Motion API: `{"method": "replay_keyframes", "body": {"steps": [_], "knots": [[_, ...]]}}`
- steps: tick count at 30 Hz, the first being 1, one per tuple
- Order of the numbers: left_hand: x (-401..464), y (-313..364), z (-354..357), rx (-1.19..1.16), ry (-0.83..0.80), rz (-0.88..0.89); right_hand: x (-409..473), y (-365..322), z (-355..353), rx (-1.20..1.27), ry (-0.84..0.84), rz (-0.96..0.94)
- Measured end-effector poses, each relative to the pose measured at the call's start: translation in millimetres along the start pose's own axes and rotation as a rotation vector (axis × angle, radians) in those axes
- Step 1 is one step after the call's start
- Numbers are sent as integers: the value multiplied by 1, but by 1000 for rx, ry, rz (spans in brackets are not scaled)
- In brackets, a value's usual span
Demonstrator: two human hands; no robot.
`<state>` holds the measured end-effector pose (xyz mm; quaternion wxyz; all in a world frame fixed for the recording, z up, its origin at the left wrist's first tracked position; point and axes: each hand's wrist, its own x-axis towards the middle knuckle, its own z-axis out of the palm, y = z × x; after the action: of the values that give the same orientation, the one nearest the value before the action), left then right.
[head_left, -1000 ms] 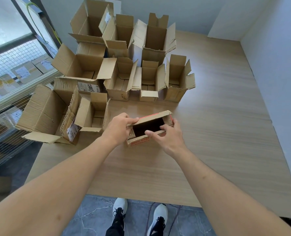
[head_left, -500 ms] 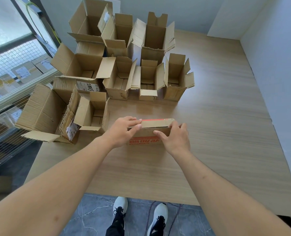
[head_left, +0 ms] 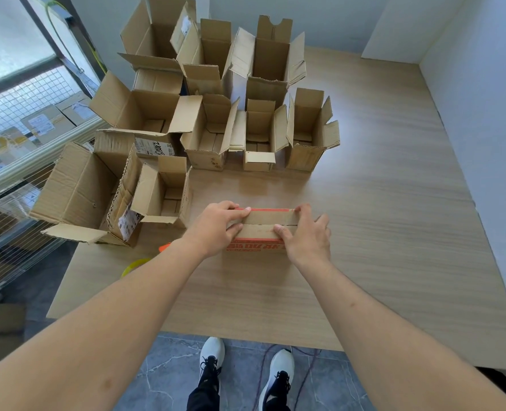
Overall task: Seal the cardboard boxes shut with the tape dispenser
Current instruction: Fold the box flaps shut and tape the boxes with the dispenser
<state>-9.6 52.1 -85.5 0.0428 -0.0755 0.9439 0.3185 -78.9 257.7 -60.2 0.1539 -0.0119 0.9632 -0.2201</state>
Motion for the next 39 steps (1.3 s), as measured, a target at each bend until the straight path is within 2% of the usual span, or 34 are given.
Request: {"method": "replay_keyframes", "body": {"steps": [7,9,12,16,20,27,31,36,39], "knots": [[-18,-7,-14,25,-72,-24,-20,-6,4,-11,-46,-12],[-23,-11,-15,31,-81,-26,-26,-10,10,-91,-23,-26],[-31,-15,-14,31,-65,-22,-35,-17,23,-267,69,-142],[-36,-18,-12,137,-46,-6,-34,-18,42,-322,155,-395],[-48,-32,-16,161,-33,-15,-35,-16,51,-274,16,-453],[-96,-65,-22,137,110,-218,-39,-23,61,-289,25,-431],[-111,-80,-9,213,214,-364,-35,-24,64,-282,42,-427],[-138,-84,14,370,194,-548,-33,-22,71,-285,89,-428],[-149,-92,23,408,129,-631,-32,-21,75,-277,114,-436]]}}
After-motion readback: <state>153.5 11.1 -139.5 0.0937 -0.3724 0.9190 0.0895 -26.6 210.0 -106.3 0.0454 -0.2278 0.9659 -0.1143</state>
